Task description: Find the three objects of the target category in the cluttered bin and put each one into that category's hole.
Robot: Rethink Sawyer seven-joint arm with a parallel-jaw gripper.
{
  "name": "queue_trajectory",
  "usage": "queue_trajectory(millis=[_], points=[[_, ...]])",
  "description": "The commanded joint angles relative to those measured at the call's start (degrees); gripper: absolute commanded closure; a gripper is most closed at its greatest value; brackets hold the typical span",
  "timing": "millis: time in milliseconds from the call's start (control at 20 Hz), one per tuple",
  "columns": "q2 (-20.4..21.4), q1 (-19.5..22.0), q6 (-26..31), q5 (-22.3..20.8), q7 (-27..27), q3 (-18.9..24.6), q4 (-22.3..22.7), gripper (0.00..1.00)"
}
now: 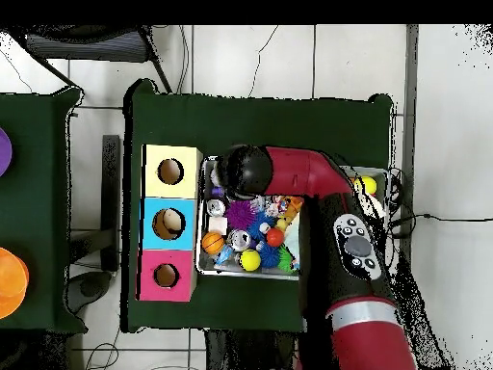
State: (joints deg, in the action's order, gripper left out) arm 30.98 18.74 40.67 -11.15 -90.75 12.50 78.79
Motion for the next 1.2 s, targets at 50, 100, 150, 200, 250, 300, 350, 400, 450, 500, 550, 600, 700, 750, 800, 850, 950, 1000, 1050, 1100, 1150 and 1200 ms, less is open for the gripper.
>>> queue_trajectory(millis=[50,100,150,200,250,300,350,400,450,500,550,600,700,750,800,850,950,1000,1050,1100,1150,1200], points=[[-4.7,0.6,9.1,-3.3,7.6,3.9,-13.2,0.0],[-5.3,0.9,8.8,-3.7,7.8,4.0,-13.6,0.0],[-5.8,1.4,7.8,-4.0,8.0,4.1,-13.4,0.0],[-6.3,1.9,6.9,-4.3,8.1,4.3,-13.1,0.0],[-6.6,2.3,6.3,-4.5,8.1,4.0,-12.8,0.0],[-6.6,2.8,5.5,-4.8,8.1,3.8,-12.0,0.0],[-6.7,3.2,4.9,-5.1,8.0,3.6,-11.6,0.0],[-6.8,3.6,4.3,-5.3,7.9,3.4,-11.1,0.0],[-6.8,4.1,3.6,-5.6,8.0,3.2,-10.6,0.0],[-7.0,4.7,3.2,-5.9,8.2,3.1,-10.3,0.0],[-7.2,5.1,3.0,-6.3,8.4,3.0,-9.9,0.0],[-7.3,5.6,2.7,-6.7,8.6,2.8,-9.5,0.0],[-7.3,6.7,1.8,-7.4,8.7,2.9,-8.0,0.0],[-7.3,7.1,1.6,-7.8,8.7,2.9,-7.3,0.0],[-7.3,7.5,1.1,-8.1,8.5,2.9,-6.3,0.0],[-7.2,7.9,0.4,-8.4,8.2,3.0,-5.4,0.0],[-6.6,8.2,0.6,-9.0,7.3,2.9,-3.5,0.0],[-6.4,8.3,0.3,-9.3,6.7,2.8,-2.7,0.0],[-6.3,8.3,0.2,-9.5,6.0,2.6,-2.0,0.0],[-6.1,8.4,0.1,-9.8,5.3,2.4,-1.3,0.0],[-5.9,8.3,-0.1,-10.0,4.4,2.1,-0.5,0.0],[-5.7,8.2,-0.3,-10.1,3.5,1.9,0.1,0.0]])
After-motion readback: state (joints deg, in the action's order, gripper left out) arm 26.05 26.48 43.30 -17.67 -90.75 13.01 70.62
